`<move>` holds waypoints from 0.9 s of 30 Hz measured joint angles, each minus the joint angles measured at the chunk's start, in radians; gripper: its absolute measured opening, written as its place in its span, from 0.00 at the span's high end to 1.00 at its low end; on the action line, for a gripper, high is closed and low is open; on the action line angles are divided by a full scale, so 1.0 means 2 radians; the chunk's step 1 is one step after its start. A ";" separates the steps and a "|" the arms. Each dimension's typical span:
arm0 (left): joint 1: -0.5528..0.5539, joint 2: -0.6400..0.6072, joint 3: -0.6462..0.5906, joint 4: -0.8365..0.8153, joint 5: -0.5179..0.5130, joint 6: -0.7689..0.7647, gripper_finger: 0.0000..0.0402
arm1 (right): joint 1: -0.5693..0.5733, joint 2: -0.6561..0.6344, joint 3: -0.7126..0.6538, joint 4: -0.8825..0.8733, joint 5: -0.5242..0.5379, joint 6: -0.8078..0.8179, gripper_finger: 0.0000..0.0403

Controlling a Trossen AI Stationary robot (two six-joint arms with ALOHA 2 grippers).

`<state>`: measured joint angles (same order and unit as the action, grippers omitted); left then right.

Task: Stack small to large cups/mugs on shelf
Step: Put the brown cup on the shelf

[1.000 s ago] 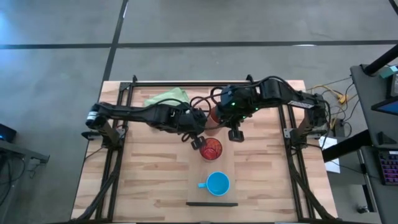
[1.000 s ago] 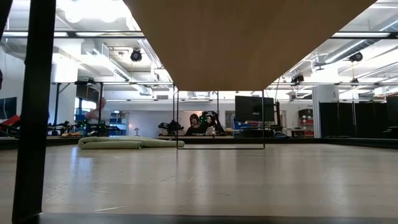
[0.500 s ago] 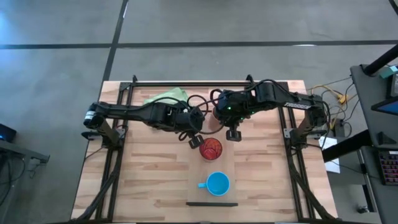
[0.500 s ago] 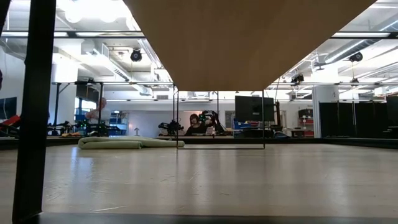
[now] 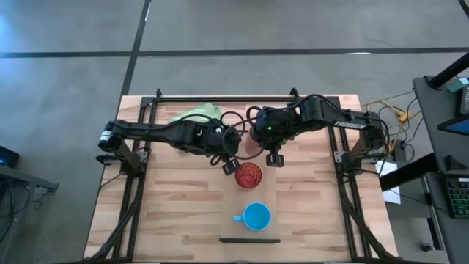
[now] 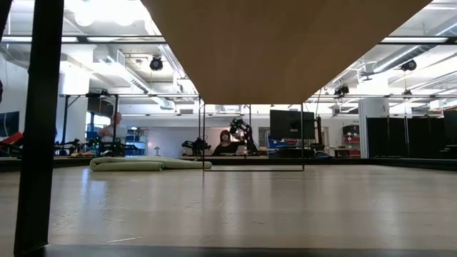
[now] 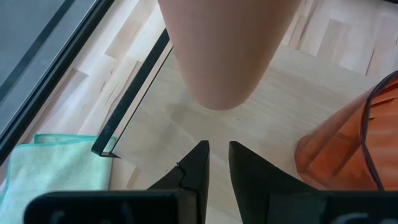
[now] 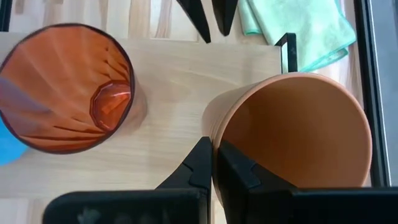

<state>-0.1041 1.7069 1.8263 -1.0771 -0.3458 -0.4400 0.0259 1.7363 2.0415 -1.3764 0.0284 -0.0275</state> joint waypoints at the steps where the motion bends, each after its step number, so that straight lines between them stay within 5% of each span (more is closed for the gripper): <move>1: 0.000 0.000 0.001 -0.001 0.000 0.000 0.88 | 0.000 0.000 -0.002 0.000 0.000 0.000 0.98; 27: 0.000 0.000 0.004 0.003 0.001 0.000 0.88 | 0.000 -0.001 -0.044 0.004 0.000 -0.006 0.98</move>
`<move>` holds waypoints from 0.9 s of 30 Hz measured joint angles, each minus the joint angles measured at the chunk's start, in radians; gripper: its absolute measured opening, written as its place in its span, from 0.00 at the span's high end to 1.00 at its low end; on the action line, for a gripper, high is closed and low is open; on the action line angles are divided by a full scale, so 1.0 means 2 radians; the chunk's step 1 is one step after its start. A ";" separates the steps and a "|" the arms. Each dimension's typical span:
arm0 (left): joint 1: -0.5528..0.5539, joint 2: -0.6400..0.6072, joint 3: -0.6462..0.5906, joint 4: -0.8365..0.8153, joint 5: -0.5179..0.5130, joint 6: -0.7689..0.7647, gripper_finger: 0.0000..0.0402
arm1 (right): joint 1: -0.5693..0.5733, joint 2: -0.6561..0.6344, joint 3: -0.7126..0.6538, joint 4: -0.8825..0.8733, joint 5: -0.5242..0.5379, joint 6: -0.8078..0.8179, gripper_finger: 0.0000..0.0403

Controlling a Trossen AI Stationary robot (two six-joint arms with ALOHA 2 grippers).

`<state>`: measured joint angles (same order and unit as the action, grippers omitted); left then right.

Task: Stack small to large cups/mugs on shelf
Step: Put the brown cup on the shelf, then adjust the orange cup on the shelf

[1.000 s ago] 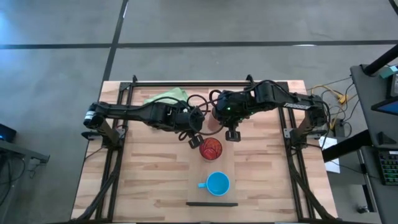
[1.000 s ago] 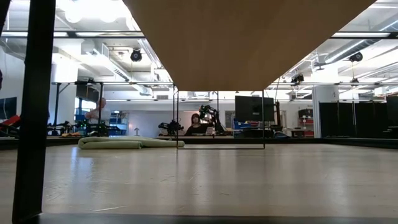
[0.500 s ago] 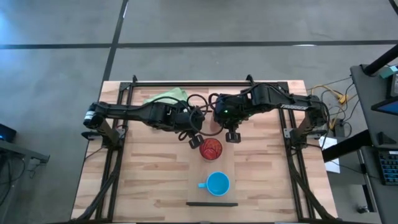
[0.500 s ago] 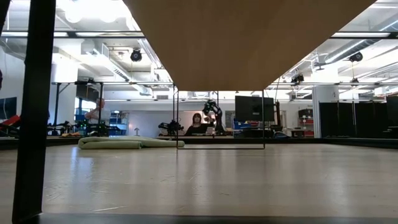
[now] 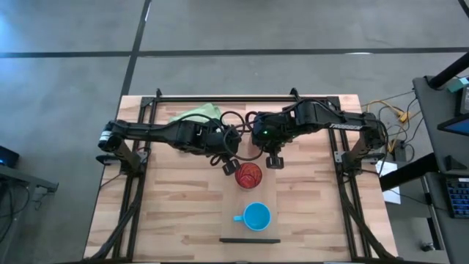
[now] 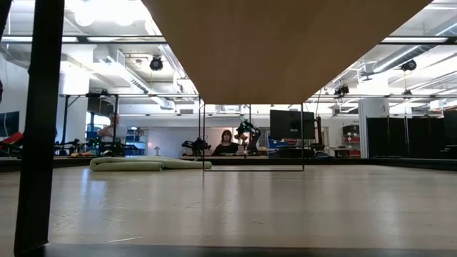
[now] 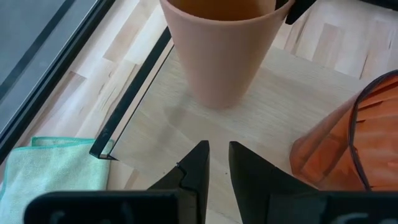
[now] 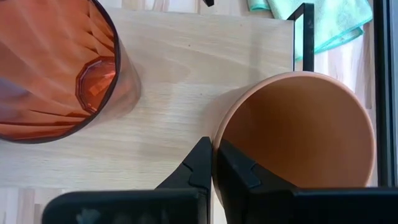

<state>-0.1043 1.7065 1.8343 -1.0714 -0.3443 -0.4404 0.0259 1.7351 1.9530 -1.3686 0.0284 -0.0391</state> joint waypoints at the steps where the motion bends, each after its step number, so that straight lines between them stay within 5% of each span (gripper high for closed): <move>1: 0.000 0.000 0.000 0.000 0.000 0.000 0.88 | 0.000 0.000 0.000 0.000 0.000 0.000 0.97; 15: 0.000 0.000 0.000 0.001 0.001 0.000 0.88 | 0.000 0.000 0.003 0.010 0.028 -0.013 0.76; 27: 0.000 0.000 0.000 0.000 0.051 -0.013 0.88 | 0.007 0.000 0.031 0.007 0.020 0.051 0.78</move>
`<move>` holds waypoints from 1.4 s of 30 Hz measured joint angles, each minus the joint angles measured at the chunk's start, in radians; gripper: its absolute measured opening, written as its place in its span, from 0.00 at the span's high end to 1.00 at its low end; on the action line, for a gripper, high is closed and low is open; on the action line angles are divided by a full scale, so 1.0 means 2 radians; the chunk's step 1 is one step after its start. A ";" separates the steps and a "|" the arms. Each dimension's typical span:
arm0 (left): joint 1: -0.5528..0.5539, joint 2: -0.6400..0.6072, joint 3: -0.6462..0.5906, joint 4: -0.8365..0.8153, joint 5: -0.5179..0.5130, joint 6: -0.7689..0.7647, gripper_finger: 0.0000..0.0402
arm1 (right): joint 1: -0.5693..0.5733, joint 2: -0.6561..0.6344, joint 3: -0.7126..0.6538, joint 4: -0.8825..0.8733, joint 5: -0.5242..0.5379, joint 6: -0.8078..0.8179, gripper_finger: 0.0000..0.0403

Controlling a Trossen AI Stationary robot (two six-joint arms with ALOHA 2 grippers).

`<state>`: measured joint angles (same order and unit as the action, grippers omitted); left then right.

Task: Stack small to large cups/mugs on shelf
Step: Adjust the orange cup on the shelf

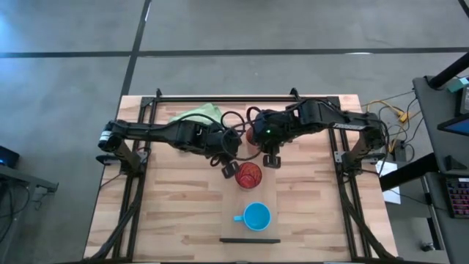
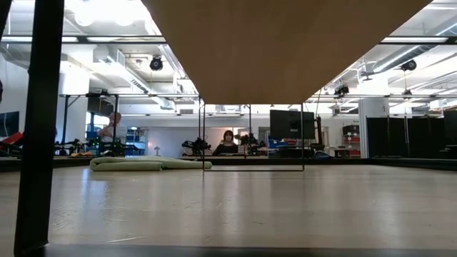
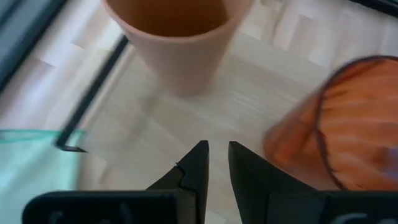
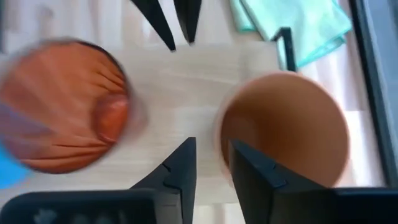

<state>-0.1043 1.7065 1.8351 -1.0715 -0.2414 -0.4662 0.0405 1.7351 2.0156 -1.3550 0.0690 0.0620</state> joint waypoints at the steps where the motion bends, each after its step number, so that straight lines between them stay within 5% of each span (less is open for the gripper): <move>1: 0.000 0.000 0.000 0.000 0.010 -0.002 0.88 | 0.002 0.000 0.008 -0.002 -0.008 0.008 0.78; 8: -0.002 -0.005 0.000 -0.004 0.047 -0.014 0.88 | 0.020 -0.004 0.057 -0.007 -0.094 0.029 0.83; 18: -0.024 -0.009 -0.002 -0.019 0.070 -0.039 0.89 | 0.064 -0.001 0.055 -0.037 -0.083 0.038 0.89; 23: -0.043 -0.004 -0.004 -0.020 0.076 -0.039 0.98 | 0.076 0.002 0.054 -0.037 -0.073 0.039 0.97; 42: -0.054 0.024 -0.004 0.047 0.076 -0.052 1.00 | 0.078 0.002 0.054 -0.036 -0.072 0.065 0.98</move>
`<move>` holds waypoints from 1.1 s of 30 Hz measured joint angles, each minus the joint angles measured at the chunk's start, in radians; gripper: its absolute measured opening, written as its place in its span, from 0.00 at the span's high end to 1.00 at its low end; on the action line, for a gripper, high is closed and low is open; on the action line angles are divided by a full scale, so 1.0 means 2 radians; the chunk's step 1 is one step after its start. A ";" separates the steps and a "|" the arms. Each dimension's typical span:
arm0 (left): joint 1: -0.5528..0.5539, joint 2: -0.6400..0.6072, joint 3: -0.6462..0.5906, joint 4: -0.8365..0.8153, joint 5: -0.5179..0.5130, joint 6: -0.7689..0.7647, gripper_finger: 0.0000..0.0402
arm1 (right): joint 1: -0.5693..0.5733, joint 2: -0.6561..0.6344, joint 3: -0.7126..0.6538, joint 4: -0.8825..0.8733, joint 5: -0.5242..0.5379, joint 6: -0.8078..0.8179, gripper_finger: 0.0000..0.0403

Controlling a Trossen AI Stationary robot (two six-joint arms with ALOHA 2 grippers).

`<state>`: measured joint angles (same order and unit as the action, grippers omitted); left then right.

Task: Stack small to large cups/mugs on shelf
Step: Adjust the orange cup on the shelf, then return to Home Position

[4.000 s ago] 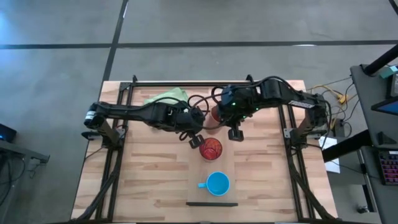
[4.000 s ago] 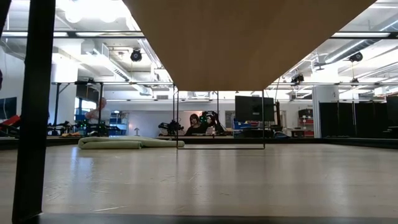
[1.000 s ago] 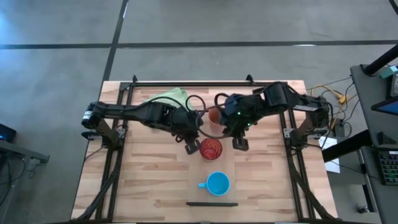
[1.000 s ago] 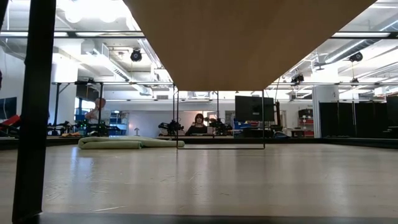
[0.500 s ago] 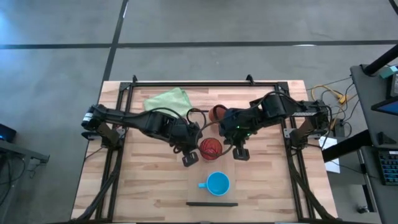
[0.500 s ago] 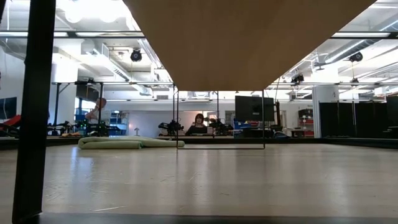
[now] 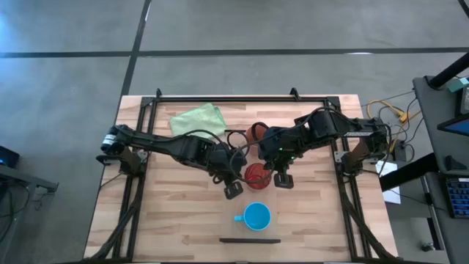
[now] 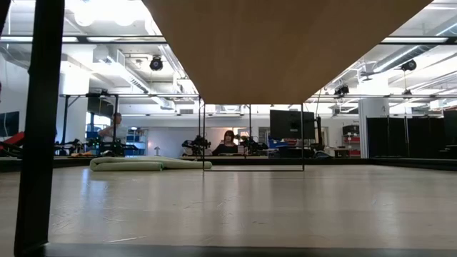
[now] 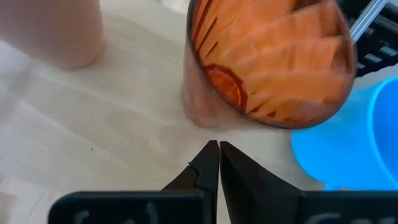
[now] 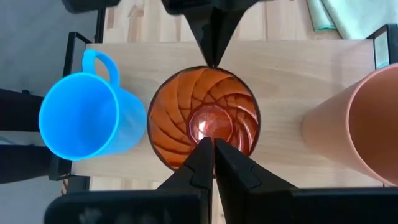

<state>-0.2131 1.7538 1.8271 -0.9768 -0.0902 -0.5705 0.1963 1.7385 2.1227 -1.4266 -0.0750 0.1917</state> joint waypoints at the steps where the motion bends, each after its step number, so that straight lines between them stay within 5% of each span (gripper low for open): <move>1: 0.000 0.000 0.000 -0.002 0.000 0.000 1.00 | 0.000 0.000 0.000 -0.001 0.000 0.000 0.98; 18: -0.002 -0.013 0.002 -0.007 0.003 0.000 1.00 | 0.041 0.000 -0.006 -0.072 0.003 0.042 0.98; 33: -0.016 -0.105 0.006 0.002 0.006 0.000 1.00 | 0.092 -0.046 -0.006 -0.072 0.163 0.110 0.98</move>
<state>-0.2457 1.5437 1.8393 -0.9726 -0.0788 -0.5705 0.3808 1.6465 2.1109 -1.5710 0.2516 0.4121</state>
